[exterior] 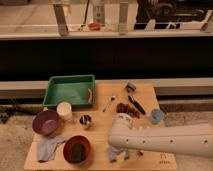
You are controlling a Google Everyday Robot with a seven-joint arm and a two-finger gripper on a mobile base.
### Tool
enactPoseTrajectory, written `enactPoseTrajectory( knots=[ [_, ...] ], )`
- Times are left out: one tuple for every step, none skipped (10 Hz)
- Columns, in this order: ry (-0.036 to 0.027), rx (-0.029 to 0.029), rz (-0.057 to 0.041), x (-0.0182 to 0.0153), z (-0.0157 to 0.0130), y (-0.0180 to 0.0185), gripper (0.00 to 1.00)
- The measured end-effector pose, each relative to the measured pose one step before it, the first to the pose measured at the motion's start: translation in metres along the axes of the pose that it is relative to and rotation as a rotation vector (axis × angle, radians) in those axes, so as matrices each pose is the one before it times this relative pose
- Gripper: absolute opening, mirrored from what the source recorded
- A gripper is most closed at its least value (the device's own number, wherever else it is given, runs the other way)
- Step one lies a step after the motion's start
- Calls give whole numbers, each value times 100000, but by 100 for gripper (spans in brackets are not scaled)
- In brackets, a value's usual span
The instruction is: Place sponge in tray
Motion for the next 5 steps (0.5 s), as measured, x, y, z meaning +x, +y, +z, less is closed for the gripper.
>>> enactPoseTrajectory(
  knots=[
    [-274,251,-105,-91,79,16,80],
    [-291,254,-34,-64,19,39,80],
    [-184,313,-244,-98,24,-16,75],
    [-386,336,94,-46,-2,20,71],
    [-368,440,-50,36,14,39,71]
  ],
)
